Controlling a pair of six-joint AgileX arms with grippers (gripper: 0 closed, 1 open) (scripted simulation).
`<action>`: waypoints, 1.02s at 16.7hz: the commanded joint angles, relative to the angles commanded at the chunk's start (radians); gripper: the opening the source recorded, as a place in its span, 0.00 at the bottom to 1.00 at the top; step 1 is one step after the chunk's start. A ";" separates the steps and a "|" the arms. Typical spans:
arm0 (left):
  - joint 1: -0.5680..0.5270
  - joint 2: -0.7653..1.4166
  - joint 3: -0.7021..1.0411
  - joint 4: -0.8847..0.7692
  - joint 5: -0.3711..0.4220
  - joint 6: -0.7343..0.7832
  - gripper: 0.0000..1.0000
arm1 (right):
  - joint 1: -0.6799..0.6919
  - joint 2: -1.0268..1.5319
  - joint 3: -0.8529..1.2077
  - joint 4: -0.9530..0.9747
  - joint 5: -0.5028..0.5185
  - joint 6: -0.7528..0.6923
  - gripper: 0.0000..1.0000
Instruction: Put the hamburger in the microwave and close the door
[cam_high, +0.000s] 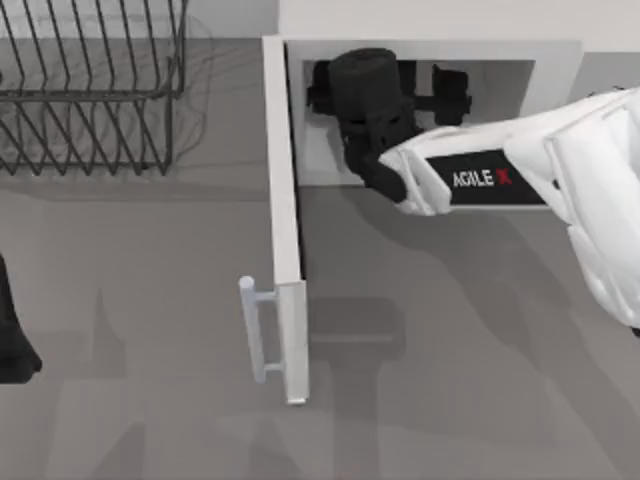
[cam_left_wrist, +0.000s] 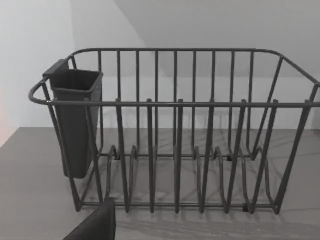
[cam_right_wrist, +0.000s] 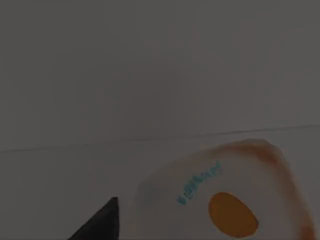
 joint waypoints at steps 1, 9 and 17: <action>0.000 0.000 0.000 0.000 0.000 0.000 1.00 | 0.001 -0.002 -0.002 0.001 0.001 0.001 1.00; 0.000 0.000 0.000 0.000 0.000 0.000 1.00 | 0.121 -0.188 -0.363 0.104 0.118 0.084 1.00; 0.000 0.000 0.000 0.000 0.000 0.000 1.00 | 0.287 -0.422 -0.815 0.237 0.255 0.186 1.00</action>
